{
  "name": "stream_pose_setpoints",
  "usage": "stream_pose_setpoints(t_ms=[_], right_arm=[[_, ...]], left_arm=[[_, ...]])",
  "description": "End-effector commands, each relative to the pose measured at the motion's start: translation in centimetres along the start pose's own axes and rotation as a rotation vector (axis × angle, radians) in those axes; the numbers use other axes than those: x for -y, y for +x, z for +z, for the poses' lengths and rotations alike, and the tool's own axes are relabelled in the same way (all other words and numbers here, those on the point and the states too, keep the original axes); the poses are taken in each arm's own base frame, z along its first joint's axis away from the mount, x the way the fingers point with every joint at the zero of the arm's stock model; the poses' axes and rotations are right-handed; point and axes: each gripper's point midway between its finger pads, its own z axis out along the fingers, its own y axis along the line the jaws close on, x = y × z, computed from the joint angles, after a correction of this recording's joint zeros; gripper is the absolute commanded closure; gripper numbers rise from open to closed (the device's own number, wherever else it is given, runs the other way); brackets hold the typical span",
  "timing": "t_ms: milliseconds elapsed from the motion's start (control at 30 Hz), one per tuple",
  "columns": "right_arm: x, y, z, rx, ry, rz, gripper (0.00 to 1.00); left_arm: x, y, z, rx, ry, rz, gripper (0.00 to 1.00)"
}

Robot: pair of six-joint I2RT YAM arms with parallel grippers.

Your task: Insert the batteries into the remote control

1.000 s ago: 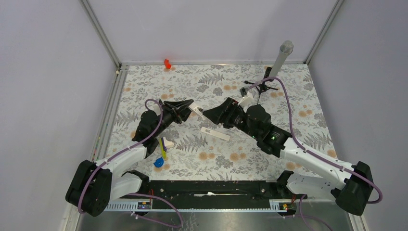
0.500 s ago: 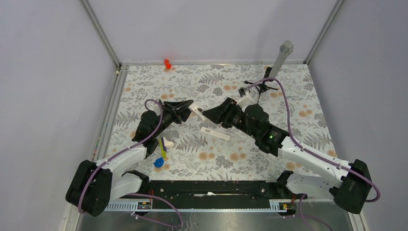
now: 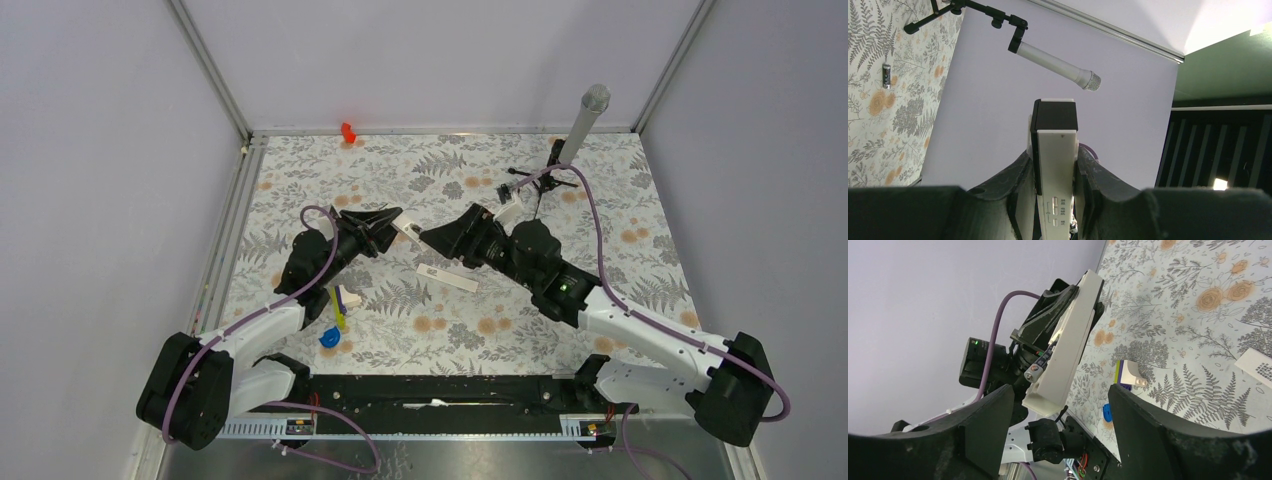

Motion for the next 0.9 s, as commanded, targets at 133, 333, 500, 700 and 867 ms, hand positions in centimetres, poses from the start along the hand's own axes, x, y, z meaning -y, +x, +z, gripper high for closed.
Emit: stream_pose_setpoints(t_ms=[133,333,500,700,867], right_arm=[[-3.0,-1.2,-0.8,0.044,-0.144,0.001,0.22],[-3.0,-2.1,-0.6,0.086,-0.145,0.024,0.33],[-2.4,-2.2,-0.1,0.084,-0.126,0.054,0.41],[-1.3,-1.9,0.9,0.05,-0.092,0.104,0.54],[-0.8,-1.5,1.4,0.023,-0.081,0.116,0.6]], left_arm=[[2.9,1.1,-0.1,-0.029,0.105,0.056,1.0],[2.8,1.1,-0.2,-0.027,0.101,0.064,1.0],[2.9,1.2,-0.3,-0.031,0.102,0.064,1.0],[3.0,1.4,-0.2,-0.042,0.104,0.067,1.0],[3.0,1.4,-0.2,-0.043,0.105,0.07,1.0]])
